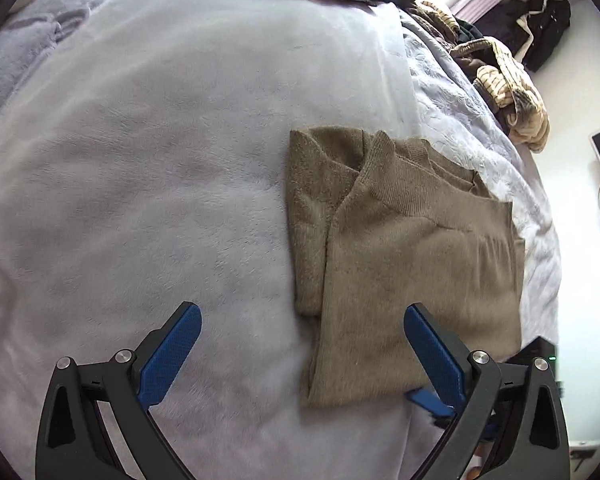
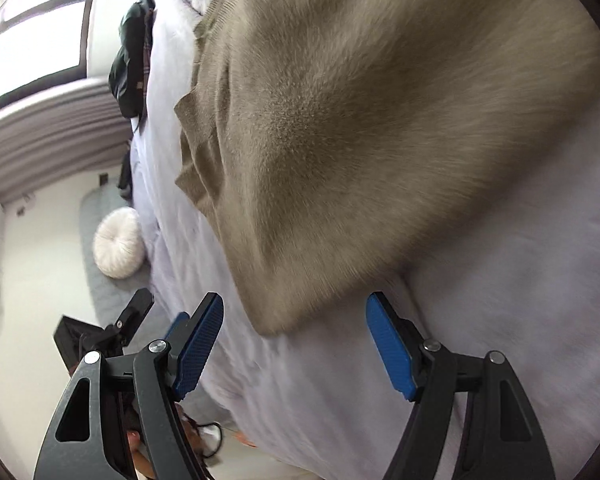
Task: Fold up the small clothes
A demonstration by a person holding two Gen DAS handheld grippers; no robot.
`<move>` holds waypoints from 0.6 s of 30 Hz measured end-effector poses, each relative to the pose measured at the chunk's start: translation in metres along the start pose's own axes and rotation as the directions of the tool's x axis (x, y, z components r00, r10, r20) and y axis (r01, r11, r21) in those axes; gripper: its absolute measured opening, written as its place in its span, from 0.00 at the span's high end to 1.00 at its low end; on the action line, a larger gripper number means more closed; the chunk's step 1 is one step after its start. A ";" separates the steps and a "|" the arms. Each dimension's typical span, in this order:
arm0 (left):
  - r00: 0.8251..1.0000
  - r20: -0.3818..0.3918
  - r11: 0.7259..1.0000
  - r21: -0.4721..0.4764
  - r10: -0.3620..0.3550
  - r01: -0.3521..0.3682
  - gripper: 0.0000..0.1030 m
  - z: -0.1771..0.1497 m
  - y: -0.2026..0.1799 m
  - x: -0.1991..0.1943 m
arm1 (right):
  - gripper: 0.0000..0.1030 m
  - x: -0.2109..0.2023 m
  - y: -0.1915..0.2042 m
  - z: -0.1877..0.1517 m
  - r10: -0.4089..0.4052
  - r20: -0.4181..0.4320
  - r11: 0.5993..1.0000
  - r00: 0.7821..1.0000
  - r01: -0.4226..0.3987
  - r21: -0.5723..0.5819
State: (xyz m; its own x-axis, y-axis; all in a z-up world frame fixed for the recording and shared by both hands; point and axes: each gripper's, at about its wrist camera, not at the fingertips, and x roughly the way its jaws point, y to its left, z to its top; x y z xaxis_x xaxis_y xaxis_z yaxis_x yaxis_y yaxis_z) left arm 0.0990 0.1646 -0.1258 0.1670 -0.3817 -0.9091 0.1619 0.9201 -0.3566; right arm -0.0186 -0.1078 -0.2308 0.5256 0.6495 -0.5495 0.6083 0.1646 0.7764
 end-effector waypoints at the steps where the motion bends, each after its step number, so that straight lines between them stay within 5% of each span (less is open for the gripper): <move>1: 1.000 -0.013 1.000 -0.012 -0.018 0.017 0.01 0.002 0.002 0.006 | 0.25 0.006 -0.001 0.003 0.018 0.006 1.000 1.000 -0.018 0.020; 6: 0.989 -0.073 0.989 -0.072 -0.131 0.126 0.01 0.002 0.010 0.034 | 0.25 0.011 0.003 0.010 0.134 0.049 0.989 0.990 -0.137 0.055; 8: 0.971 -0.102 0.972 -0.123 -0.215 0.202 0.01 0.004 0.014 0.048 | 0.50 0.009 0.003 0.013 0.143 0.041 0.987 0.989 -0.145 0.065; 9: 0.962 -0.115 0.962 -0.146 -0.246 0.229 0.01 0.005 0.016 0.054 | 0.80 0.008 0.004 0.016 0.134 0.032 0.989 0.990 -0.136 0.061; 10: 0.951 -0.128 0.951 -0.175 -0.280 0.257 0.01 0.006 0.017 0.063 | 0.87 0.006 0.005 0.017 0.146 0.023 0.988 0.989 -0.147 0.053; 18: 0.881 -0.188 0.892 -0.227 -0.435 0.392 0.01 0.025 -0.007 0.101 | 0.91 -0.020 0.044 0.023 0.250 0.008 0.964 0.968 -0.248 -0.099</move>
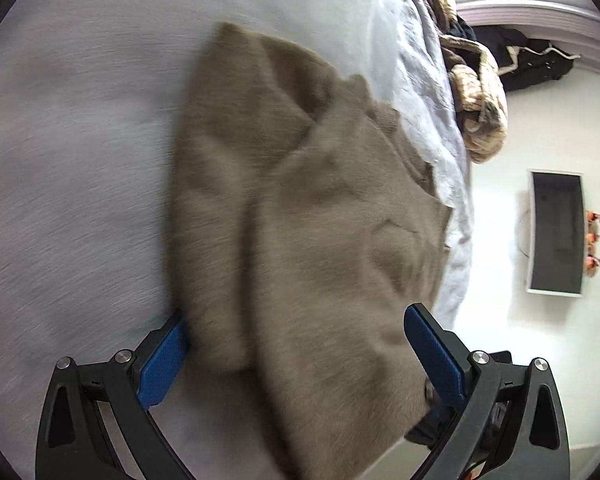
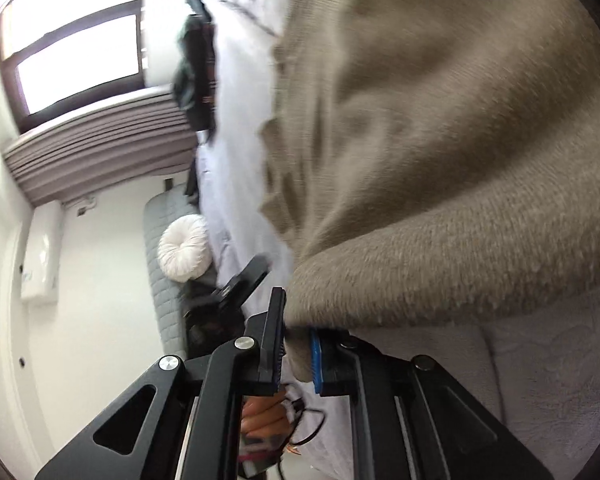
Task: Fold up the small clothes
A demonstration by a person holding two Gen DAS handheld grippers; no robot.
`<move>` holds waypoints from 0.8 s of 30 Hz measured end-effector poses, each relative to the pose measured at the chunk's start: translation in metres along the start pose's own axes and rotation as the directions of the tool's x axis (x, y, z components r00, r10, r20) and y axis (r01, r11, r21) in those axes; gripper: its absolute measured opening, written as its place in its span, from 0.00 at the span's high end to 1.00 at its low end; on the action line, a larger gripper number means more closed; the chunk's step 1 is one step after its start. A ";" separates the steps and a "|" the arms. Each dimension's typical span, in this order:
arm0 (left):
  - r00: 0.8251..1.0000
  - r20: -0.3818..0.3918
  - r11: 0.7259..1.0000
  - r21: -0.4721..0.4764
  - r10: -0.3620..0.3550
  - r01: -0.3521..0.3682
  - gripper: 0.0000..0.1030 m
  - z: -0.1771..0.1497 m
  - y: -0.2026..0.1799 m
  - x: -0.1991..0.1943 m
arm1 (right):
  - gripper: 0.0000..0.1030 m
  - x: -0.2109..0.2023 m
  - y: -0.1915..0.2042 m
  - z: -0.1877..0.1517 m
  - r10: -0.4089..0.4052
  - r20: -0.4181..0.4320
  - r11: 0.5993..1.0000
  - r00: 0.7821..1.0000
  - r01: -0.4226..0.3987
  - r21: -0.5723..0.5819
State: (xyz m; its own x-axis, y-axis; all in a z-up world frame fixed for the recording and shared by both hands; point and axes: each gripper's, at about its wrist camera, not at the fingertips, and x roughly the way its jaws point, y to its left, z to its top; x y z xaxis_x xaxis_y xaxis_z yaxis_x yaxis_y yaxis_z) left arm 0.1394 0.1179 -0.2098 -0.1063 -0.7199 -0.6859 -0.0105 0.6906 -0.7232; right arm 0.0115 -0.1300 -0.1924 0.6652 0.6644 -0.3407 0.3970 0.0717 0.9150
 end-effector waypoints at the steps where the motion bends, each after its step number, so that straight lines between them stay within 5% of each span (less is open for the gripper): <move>1: 1.000 0.001 1.000 0.009 0.000 0.000 0.02 0.003 -0.005 0.003 | 0.91 0.000 0.003 0.000 -0.008 -0.003 1.000 1.000 0.008 -0.017; 4: 1.000 0.016 0.999 0.052 0.015 -0.016 0.04 0.013 -0.023 0.013 | 0.91 0.001 0.005 -0.002 -0.070 -0.034 0.996 0.997 0.068 -0.055; 6: 0.998 0.016 0.995 0.070 0.063 -0.064 0.22 0.016 -0.030 0.021 | 0.91 0.006 0.001 -0.005 -0.142 -0.084 0.988 0.986 0.136 -0.075; 9: 0.988 -0.006 0.983 0.103 0.155 -0.153 0.53 0.017 -0.034 0.033 | 0.86 0.012 0.001 -0.016 -0.312 -0.243 0.944 0.918 0.272 -0.184; 10: 0.983 -0.004 0.976 0.123 0.181 -0.179 0.73 0.017 -0.035 0.035 | 0.86 0.012 0.003 -0.019 -0.361 -0.271 0.924 0.892 0.303 -0.231; 11: 0.976 -0.001 0.965 0.149 0.217 -0.214 0.82 0.016 -0.037 0.038 | 0.86 0.009 0.007 -0.020 -0.402 -0.271 0.903 0.875 0.329 -0.277; 16: 0.970 0.070 0.957 0.160 0.235 -0.243 0.82 0.011 -0.046 0.031 | 0.86 -0.032 0.038 0.018 -0.521 -0.022 0.784 0.853 0.468 -0.407; 18: 0.967 0.117 0.953 0.177 0.226 -0.244 0.82 0.006 -0.055 0.024 | 0.90 -0.037 0.047 0.047 -0.556 0.079 0.734 0.827 0.533 -0.420; 20: 0.963 0.160 0.950 0.192 0.218 -0.247 0.82 0.002 -0.068 0.018 | 0.90 -0.036 0.044 0.065 -0.571 0.123 0.697 0.812 0.558 -0.450; 24: 0.956 0.222 0.948 0.208 0.193 -0.240 0.82 -0.005 -0.096 0.009 | 0.91 -0.002 0.013 0.087 -0.663 0.088 0.619 0.743 0.611 -0.493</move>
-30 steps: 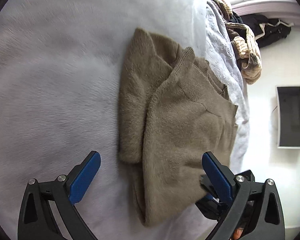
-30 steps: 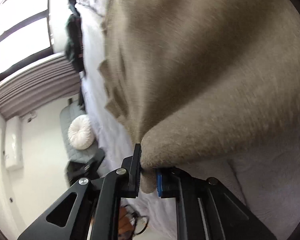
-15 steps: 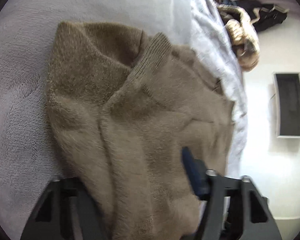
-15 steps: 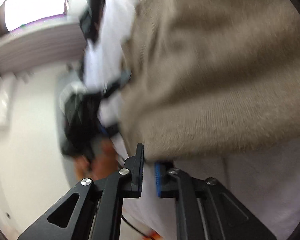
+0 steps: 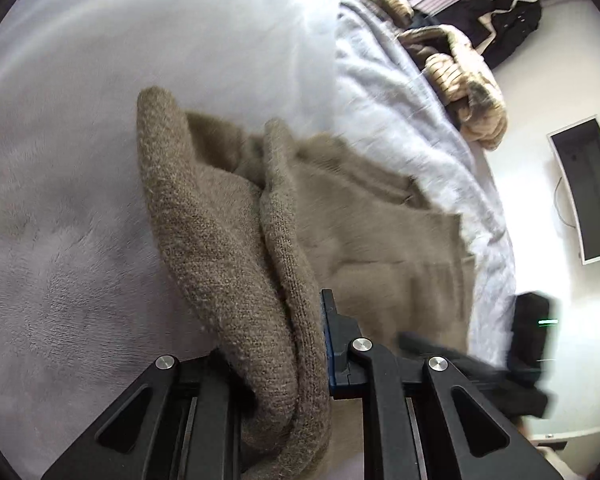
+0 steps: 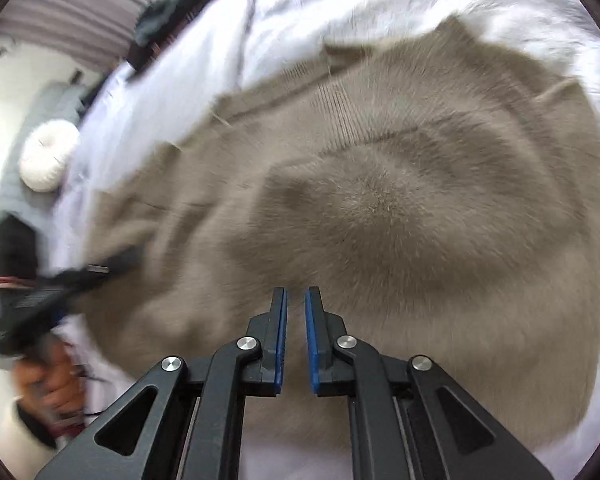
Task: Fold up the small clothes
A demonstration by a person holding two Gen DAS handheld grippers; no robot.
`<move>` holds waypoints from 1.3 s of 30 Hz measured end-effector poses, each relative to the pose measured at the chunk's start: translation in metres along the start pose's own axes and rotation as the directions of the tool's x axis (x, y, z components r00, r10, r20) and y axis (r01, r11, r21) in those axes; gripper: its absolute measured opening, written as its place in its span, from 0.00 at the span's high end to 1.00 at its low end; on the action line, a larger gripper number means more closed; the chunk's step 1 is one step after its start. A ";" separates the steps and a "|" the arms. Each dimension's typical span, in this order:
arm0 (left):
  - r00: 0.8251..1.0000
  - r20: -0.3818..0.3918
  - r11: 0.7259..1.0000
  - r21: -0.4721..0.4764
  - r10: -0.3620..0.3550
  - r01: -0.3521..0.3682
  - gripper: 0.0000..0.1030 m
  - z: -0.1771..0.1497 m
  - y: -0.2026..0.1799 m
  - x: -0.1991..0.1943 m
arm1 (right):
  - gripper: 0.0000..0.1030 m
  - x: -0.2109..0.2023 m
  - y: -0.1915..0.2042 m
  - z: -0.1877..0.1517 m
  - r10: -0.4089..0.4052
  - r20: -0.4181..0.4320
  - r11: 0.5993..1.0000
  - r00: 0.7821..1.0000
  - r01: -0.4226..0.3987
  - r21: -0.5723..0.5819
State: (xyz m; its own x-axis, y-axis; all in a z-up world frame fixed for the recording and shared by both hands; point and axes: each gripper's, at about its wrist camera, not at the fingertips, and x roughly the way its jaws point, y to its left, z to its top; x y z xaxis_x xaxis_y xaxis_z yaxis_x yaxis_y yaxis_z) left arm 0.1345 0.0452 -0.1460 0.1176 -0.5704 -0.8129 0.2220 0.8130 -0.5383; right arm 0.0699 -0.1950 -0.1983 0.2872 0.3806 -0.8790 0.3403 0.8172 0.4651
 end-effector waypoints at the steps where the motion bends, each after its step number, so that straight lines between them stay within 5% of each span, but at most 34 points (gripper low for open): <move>1: 1.000 0.009 1.000 0.002 -0.006 0.006 0.82 0.001 -0.007 -0.002 | 0.91 0.008 0.001 -0.001 -0.013 -0.008 1.000 1.000 0.013 -0.018; 5: 0.999 0.041 0.997 0.075 0.012 -0.015 0.82 0.003 -0.058 -0.008 | 0.92 0.014 0.011 -0.001 -0.038 -0.005 0.996 0.999 0.037 -0.078; 9: 0.999 0.048 0.981 0.191 0.015 -0.024 0.82 0.002 -0.125 0.000 | 0.91 -0.009 -0.019 0.004 0.154 -0.023 0.988 0.988 -0.154 0.000; 17: 0.999 -0.039 0.900 0.436 0.013 0.006 0.82 -0.028 -0.265 0.074 | 0.90 -0.088 -0.142 -0.007 0.357 0.162 0.895 0.920 -0.387 0.222; 24: 0.980 -0.134 0.915 0.395 0.149 -0.085 0.81 -0.051 -0.269 0.132 | 0.87 -0.058 -0.192 -0.020 0.456 0.149 0.789 0.877 -0.477 0.387; 25: 0.980 -0.121 0.910 0.403 0.155 -0.094 0.69 -0.052 -0.269 0.127 | 0.87 -0.056 -0.193 -0.020 0.469 0.161 0.774 0.869 -0.492 0.398; 26: 0.981 -0.097 0.902 0.418 0.167 -0.112 0.39 -0.053 -0.270 0.121 | 0.87 -0.053 -0.194 -0.021 0.481 0.170 0.761 0.860 -0.505 0.407; 28: 0.985 -0.009 0.883 0.443 0.175 -0.153 0.20 -0.052 -0.275 0.103 | 0.87 -0.050 -0.199 -0.021 0.493 0.177 0.741 0.852 -0.518 0.427; 32: 0.986 0.053 0.867 0.471 0.157 -0.164 0.20 -0.043 -0.281 0.078 | 0.87 -0.050 -0.201 -0.023 0.513 0.195 0.703 0.836 -0.539 0.464; 39: 0.952 0.076 0.886 0.350 0.297 -0.305 0.20 -0.033 -0.235 0.076 | 0.86 -0.056 -0.219 -0.023 0.541 0.297 0.598 0.787 -0.608 0.522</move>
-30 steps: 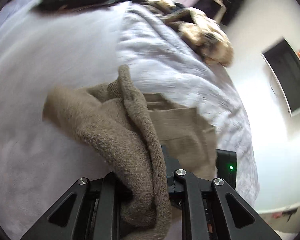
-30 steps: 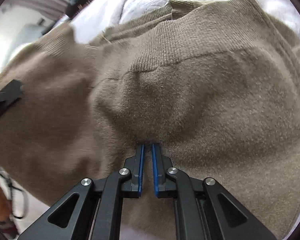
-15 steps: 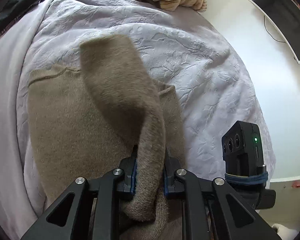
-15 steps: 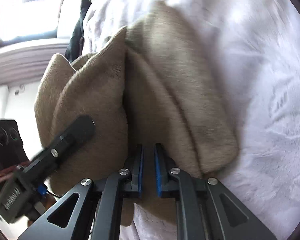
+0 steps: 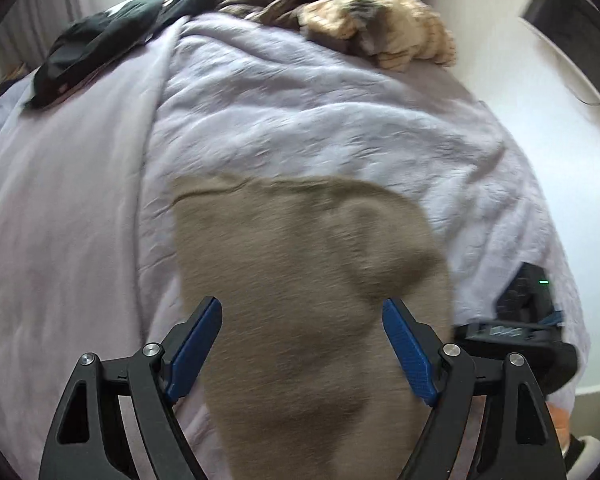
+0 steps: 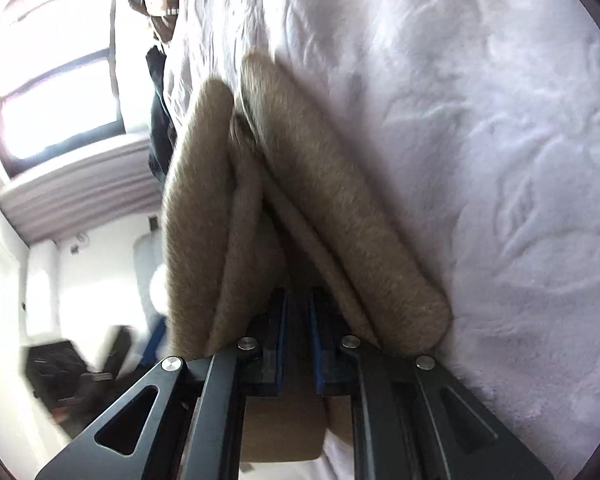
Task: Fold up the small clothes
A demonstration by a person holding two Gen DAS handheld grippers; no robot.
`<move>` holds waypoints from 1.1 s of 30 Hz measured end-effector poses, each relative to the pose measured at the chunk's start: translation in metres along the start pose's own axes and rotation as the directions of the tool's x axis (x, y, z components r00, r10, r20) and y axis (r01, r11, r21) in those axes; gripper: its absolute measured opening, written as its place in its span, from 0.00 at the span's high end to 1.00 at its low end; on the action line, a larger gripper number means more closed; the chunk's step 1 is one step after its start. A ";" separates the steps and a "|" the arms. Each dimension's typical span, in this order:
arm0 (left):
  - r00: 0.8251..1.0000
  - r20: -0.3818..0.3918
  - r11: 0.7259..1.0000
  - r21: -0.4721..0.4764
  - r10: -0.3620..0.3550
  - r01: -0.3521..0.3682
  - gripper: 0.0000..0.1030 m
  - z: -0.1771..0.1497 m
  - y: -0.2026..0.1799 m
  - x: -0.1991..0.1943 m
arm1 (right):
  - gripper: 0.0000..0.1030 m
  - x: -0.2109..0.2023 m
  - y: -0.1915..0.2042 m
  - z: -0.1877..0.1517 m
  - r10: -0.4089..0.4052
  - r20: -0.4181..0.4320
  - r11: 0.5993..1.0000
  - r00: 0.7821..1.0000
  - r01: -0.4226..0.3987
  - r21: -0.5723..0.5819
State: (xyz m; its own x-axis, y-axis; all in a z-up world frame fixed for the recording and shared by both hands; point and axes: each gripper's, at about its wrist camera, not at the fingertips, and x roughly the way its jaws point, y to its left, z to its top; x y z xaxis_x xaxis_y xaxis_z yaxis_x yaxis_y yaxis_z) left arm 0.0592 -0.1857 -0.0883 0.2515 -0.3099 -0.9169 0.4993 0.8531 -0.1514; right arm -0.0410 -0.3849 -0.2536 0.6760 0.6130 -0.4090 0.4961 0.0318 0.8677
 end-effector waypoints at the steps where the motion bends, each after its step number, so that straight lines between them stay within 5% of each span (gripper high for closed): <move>1: 1.000 -0.012 1.000 -0.025 0.018 -0.019 0.20 -0.002 0.009 0.003 | 0.85 -0.004 -0.002 -0.002 0.019 0.015 1.000 1.000 -0.020 0.015; 6: 0.993 -0.067 0.989 -0.107 0.092 -0.099 0.20 -0.017 0.043 0.016 | 0.62 -0.020 -0.013 0.001 0.095 0.069 0.992 0.993 -0.100 0.082; 11: 0.981 -0.139 0.981 -0.121 0.132 -0.149 0.20 -0.029 0.057 0.031 | 0.59 -0.023 -0.019 -0.005 0.139 0.085 0.981 0.987 -0.149 0.124; 14: 0.979 -0.155 0.981 -0.122 0.131 -0.150 0.20 -0.033 0.059 0.034 | 0.41 -0.022 -0.021 -0.005 0.202 0.106 0.965 0.974 -0.216 0.148; 19: 0.978 -0.165 0.982 -0.118 0.129 -0.149 0.20 -0.038 0.060 0.035 | 0.39 -0.015 -0.016 0.005 0.224 0.107 0.960 0.969 -0.238 0.149; 33: 0.976 -0.180 0.981 -0.127 0.123 -0.147 0.20 -0.038 0.066 0.038 | 0.38 -0.009 0.011 0.009 0.072 0.020 0.997 0.997 -0.073 0.023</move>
State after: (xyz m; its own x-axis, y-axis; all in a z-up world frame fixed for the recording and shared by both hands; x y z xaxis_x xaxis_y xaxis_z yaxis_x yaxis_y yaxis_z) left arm 0.0699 -0.1248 -0.1471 0.1580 -0.1219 -0.9799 0.3476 0.9357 -0.0604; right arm -0.0366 -0.3966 -0.2427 0.7209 0.5977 -0.3507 0.4580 -0.0310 0.8884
